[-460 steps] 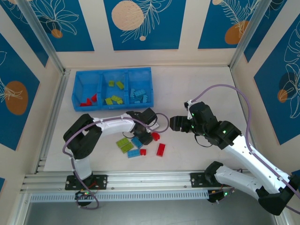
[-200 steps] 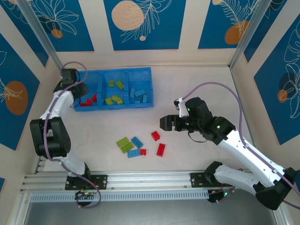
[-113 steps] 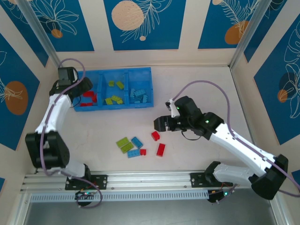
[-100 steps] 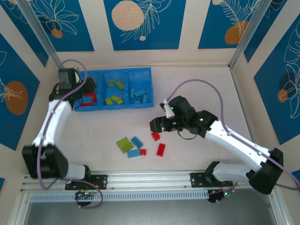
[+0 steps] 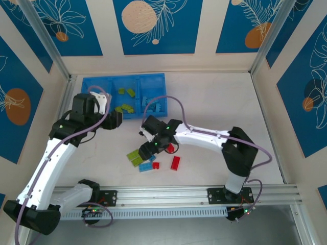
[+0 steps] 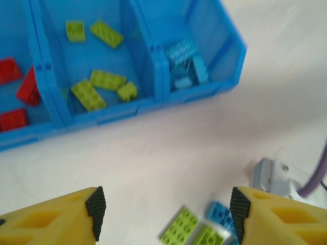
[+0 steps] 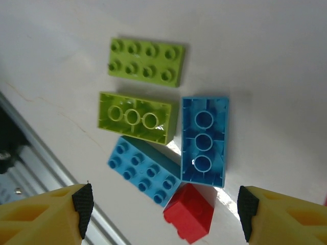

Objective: Sort the legos into containers by color

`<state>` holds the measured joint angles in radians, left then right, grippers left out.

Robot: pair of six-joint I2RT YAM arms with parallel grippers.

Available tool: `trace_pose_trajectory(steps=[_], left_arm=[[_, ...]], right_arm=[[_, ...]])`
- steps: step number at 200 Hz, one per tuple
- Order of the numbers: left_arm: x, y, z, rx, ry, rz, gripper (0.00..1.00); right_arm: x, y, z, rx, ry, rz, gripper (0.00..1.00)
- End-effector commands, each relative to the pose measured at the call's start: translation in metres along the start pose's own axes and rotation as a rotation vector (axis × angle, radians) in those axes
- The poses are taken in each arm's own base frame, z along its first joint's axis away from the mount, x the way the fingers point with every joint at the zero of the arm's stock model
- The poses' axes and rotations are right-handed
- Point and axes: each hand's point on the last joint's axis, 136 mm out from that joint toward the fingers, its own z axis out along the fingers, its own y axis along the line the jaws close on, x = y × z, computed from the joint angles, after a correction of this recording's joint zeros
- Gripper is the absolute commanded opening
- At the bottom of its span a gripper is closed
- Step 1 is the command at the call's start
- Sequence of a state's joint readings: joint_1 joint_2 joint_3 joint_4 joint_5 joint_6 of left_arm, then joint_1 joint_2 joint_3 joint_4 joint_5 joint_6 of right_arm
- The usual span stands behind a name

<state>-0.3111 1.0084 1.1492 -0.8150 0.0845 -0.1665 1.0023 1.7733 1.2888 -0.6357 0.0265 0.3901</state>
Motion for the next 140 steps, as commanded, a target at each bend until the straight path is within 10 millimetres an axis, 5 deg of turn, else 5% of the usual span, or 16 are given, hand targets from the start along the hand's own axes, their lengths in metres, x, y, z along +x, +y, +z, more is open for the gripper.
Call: trace_pose_trajectory(steps=[1,96,140], left_arm=[[0.023,0.002,0.007,0.001,0.049,0.079,0.72],[0.039,0.015,0.020,-0.057,0.089,0.106,0.77],[0.042,0.017,0.021,-0.064,0.095,0.105,0.78]], right_arm=[[-0.003,0.002,0.008,-0.001,0.033,-0.053,0.77],[0.015,-0.026,0.060,0.074,0.185,-0.046,0.55],[0.004,-0.033,0.050,0.137,0.121,-0.035,0.36]])
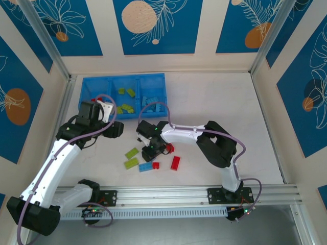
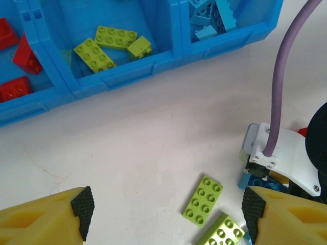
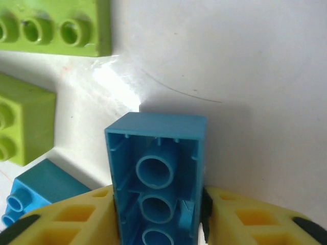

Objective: Sort the legos into containers by color

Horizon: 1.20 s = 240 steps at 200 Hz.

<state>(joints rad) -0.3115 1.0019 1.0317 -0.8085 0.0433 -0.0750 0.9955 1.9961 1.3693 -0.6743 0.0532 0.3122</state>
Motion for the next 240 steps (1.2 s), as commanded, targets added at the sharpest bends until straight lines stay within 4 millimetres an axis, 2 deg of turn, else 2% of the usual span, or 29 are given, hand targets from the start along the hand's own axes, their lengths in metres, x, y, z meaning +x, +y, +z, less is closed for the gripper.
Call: trace_pose_trajectory(steps=[1,11,29,48,68,83,111,124,133,134,148,167,173,194,215,240], left_arm=[[0.003,0.002,-0.001,-0.014,-0.005,0.023,0.78],[0.004,0.002,0.000,-0.017,-0.003,0.025,0.78],[0.005,0.002,0.000,-0.017,-0.002,0.028,0.78],[0.006,0.002,0.000,-0.016,-0.004,0.026,0.78],[0.007,0.005,0.000,-0.030,-0.003,0.026,0.78],[0.009,0.008,0.002,-0.048,0.002,0.030,0.79],[0.013,0.013,0.005,-0.075,0.015,0.036,0.79],[0.013,0.014,0.005,-0.077,0.016,0.034,0.79],[0.013,0.014,0.005,-0.078,0.017,0.036,0.79],[0.013,0.014,0.005,-0.079,0.017,0.035,0.79],[0.013,0.016,0.006,-0.088,0.017,0.035,0.79],[0.011,0.021,0.007,-0.117,0.010,0.013,0.78],[0.011,0.025,0.009,-0.138,0.007,-0.010,0.79],[0.012,0.024,0.012,-0.140,0.019,-0.103,0.78],[0.016,0.013,0.012,-0.093,0.031,-0.211,0.77],[0.037,-0.006,0.019,-0.054,0.095,-0.263,0.77]], right_arm=[[-0.007,-0.007,-0.010,0.055,-0.039,0.002,0.35],[-0.014,-0.006,-0.022,0.057,-0.089,0.001,0.33],[-0.032,0.001,-0.056,0.046,-0.226,-0.014,0.27],[-0.063,0.000,-0.110,0.046,-0.445,-0.007,0.26],[-0.099,-0.029,-0.158,0.103,-0.639,0.078,0.27],[-0.129,-0.059,-0.180,0.141,-0.729,0.141,0.27],[-0.188,-0.116,-0.193,0.260,-0.785,0.193,0.27],[-0.210,-0.143,-0.182,0.311,-0.763,0.215,0.27],[-0.224,-0.156,-0.181,0.328,-0.762,0.231,0.28],[-0.223,-0.159,-0.176,0.330,-0.749,0.233,0.28],[-0.240,-0.170,-0.169,0.327,-0.735,0.225,0.35],[-0.257,-0.168,-0.171,0.288,-0.716,0.202,0.51],[-0.260,-0.164,-0.178,0.279,-0.718,0.197,0.55],[-0.261,-0.141,-0.200,0.265,-0.731,0.147,0.58],[-0.249,-0.114,-0.228,0.250,-0.752,0.102,0.58],[-0.216,-0.079,-0.258,0.205,-0.769,0.056,0.59]])
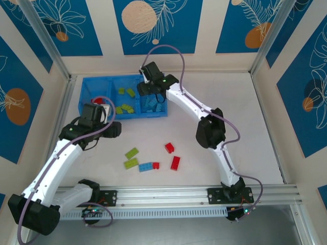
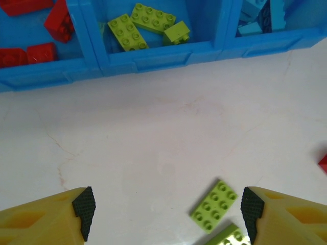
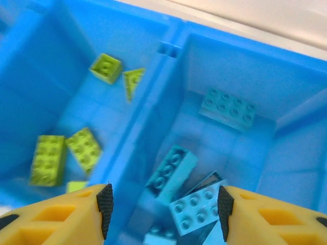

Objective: Sort the legos into containers by color

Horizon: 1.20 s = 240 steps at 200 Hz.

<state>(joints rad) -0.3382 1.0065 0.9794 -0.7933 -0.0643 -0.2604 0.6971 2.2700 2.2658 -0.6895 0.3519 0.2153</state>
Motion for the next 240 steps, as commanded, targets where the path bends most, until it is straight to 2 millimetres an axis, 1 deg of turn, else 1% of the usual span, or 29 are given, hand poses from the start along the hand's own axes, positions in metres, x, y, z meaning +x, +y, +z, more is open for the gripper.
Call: trace_pose_trajectory(steps=[1,3,4,6,8,11,17,32,33,36,43,51,56,67,70,74,79,93,97,102,108,123,134,152,165,189,213,227,240], left_arm=[[0.026,-0.015,0.006,0.036,0.079,-0.094,0.77],[0.028,-0.017,0.007,0.037,0.087,-0.093,0.77],[0.030,-0.018,0.008,0.037,0.091,-0.092,0.77],[0.032,-0.019,0.009,0.036,0.101,-0.091,0.77],[0.035,-0.020,0.010,0.036,0.109,-0.090,0.77],[0.038,-0.023,0.012,0.037,0.121,-0.085,0.77],[0.047,-0.029,0.016,0.040,0.152,-0.069,0.77],[0.069,-0.042,0.027,0.031,0.225,-0.023,0.79],[0.071,-0.042,0.028,0.028,0.230,-0.020,0.79],[0.074,-0.044,0.030,0.021,0.243,-0.012,0.79],[0.083,-0.045,0.036,-0.004,0.269,-0.004,0.81],[0.091,-0.046,0.043,-0.032,0.290,-0.013,0.83],[0.097,-0.047,0.048,-0.040,0.303,-0.018,0.85],[0.108,-0.049,0.058,-0.055,0.320,-0.066,0.89],[0.110,-0.049,0.061,-0.060,0.322,-0.090,0.90],[0.113,-0.050,0.065,-0.066,0.323,-0.126,0.91],[0.117,-0.050,0.068,-0.077,0.327,-0.175,0.91],[0.129,-0.052,0.078,-0.101,0.335,-0.300,0.94],[0.131,-0.054,0.081,-0.099,0.333,-0.318,0.95],[0.133,-0.057,0.085,-0.094,0.330,-0.328,1.00],[0.133,-0.059,0.089,-0.091,0.323,-0.334,1.00],[0.130,-0.063,0.096,-0.101,0.311,-0.317,1.00],[0.131,-0.059,0.101,-0.135,0.314,-0.300,1.00],[0.132,-0.057,0.112,-0.171,0.331,-0.219,0.99],[0.135,-0.055,0.116,-0.199,0.376,-0.150,0.96],[0.148,-0.055,0.125,-0.215,0.466,-0.048,0.93],[0.158,-0.059,0.132,-0.196,0.515,-0.034,0.85],[0.163,-0.059,0.134,-0.191,0.530,-0.038,0.76],[0.164,-0.056,0.134,-0.206,0.532,-0.038,0.68]], right_arm=[[-0.019,0.030,-0.087,-0.095,-0.073,-0.049,0.59],[-0.018,0.030,-0.092,-0.100,-0.075,-0.049,0.59],[-0.015,0.030,-0.091,-0.101,-0.068,-0.050,0.59],[-0.015,0.032,-0.098,-0.108,-0.075,-0.051,0.59],[-0.010,0.033,-0.099,-0.112,-0.067,-0.052,0.59],[-0.009,0.034,-0.107,-0.120,-0.074,-0.052,0.60],[-0.002,0.037,-0.118,-0.137,-0.071,-0.050,0.60],[0.017,0.038,-0.148,-0.166,-0.084,-0.039,0.64],[0.021,0.038,-0.146,-0.165,-0.075,-0.039,0.64],[0.023,0.038,-0.154,-0.173,-0.085,-0.035,0.65],[0.038,0.036,-0.163,-0.182,-0.076,-0.027,0.68],[0.049,0.035,-0.174,-0.198,-0.076,-0.008,0.71],[0.062,0.034,-0.177,-0.207,-0.058,0.002,0.73],[0.079,0.032,-0.189,-0.230,-0.046,0.024,0.77],[0.087,0.031,-0.188,-0.229,-0.030,0.032,0.77],[0.090,0.030,-0.193,-0.235,-0.033,0.041,0.78],[0.100,0.028,-0.194,-0.233,-0.018,0.047,0.79],[0.116,0.022,-0.196,-0.216,0.005,0.065,0.79],[0.121,0.020,-0.196,-0.207,0.014,0.069,0.80],[0.125,0.017,-0.196,-0.197,0.021,0.074,0.80],[0.130,0.014,-0.195,-0.181,0.034,0.076,0.80],[0.137,0.010,-0.194,-0.162,0.050,0.081,0.80],[0.139,0.010,-0.194,-0.164,0.056,0.081,0.80],[0.142,0.011,-0.192,-0.165,0.066,0.081,0.80],[0.142,0.012,-0.193,-0.166,0.066,0.081,0.80],[0.143,0.014,-0.194,-0.167,0.069,0.080,0.80],[0.145,0.015,-0.194,-0.162,0.076,0.077,0.80],[0.145,0.014,-0.194,-0.154,0.075,0.074,0.80],[0.145,0.014,-0.194,-0.149,0.074,0.072,0.80]])
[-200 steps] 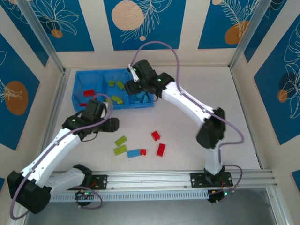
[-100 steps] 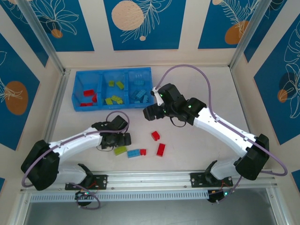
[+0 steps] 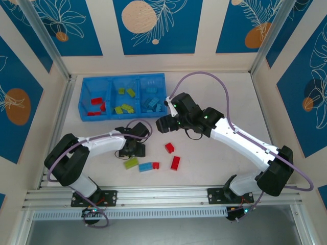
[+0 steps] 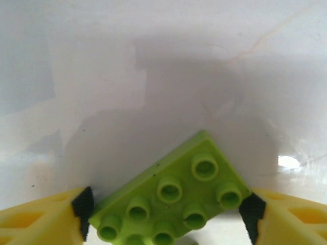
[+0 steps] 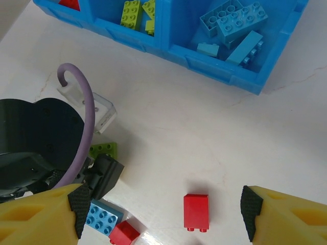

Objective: Sort the legos into containers by color

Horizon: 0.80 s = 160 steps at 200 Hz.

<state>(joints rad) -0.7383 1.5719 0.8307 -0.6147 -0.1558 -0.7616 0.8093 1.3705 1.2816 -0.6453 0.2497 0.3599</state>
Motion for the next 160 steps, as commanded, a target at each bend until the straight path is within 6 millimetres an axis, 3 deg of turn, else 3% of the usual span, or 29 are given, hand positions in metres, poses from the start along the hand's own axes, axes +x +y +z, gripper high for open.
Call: trace_pose_trajectory(steps=[1,47,82,114,135,160], left_arm=[[0.014,0.008,0.013,-0.048,0.059,0.035,0.68],[-0.004,0.009,0.008,-0.058,0.002,-0.014,0.54],[-0.020,-0.006,0.008,0.009,-0.020,-0.044,0.35],[-0.025,-0.013,0.002,0.036,-0.025,-0.030,0.27],[-0.028,-0.014,-0.011,0.056,-0.044,-0.022,0.20],[-0.038,-0.010,-0.047,0.087,-0.130,-0.037,0.19]], right_arm=[[0.001,-0.001,-0.007,0.015,-0.009,0.011,0.80],[0.000,0.004,-0.005,0.011,-0.006,0.006,0.80],[0.002,0.002,-0.006,0.028,0.001,0.005,0.80],[0.005,0.001,-0.008,0.040,0.002,0.004,0.80],[0.004,0.002,-0.010,0.037,-0.008,0.009,0.80],[0.003,0.003,-0.012,0.033,-0.016,0.016,0.80]])
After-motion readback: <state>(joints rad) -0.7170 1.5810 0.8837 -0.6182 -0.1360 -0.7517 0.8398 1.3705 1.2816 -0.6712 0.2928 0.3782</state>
